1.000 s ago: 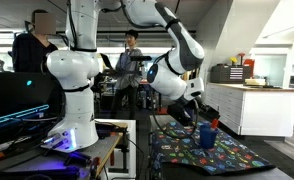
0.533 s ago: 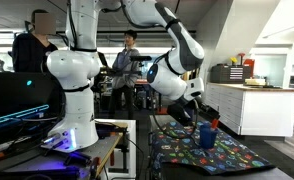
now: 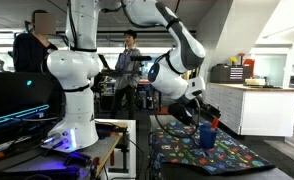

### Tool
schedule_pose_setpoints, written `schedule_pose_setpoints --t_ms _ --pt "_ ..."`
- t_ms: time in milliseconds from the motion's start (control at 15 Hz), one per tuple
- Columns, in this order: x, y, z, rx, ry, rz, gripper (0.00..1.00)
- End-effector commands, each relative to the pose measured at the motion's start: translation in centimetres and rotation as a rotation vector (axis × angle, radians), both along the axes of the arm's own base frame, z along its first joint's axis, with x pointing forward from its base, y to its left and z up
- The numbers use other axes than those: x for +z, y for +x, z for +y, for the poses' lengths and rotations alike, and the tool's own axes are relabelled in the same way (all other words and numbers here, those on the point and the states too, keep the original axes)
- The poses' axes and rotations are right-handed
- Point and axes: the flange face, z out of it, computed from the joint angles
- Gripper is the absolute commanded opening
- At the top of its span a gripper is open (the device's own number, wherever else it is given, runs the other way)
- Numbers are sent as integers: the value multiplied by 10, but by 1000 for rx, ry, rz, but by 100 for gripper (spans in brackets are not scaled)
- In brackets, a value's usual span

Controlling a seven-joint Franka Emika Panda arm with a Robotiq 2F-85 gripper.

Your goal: Take the marker out of the cup and put it on the apron

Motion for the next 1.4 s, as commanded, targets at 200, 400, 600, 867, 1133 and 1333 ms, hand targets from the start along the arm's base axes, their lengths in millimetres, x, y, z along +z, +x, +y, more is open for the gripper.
schedule_pose_setpoints --t_ms 200,400,600,867,1133,1333 --pt "18 8 2 30 -83 10 100" --pt "23 12 0 37 -139 39 100" --pt "28 15 0 36 -193 65 100" --pt "33 19 0 30 -257 104 100" --pt "41 20 0 18 -320 140 100" --pt "45 20 0 14 -361 161 100"
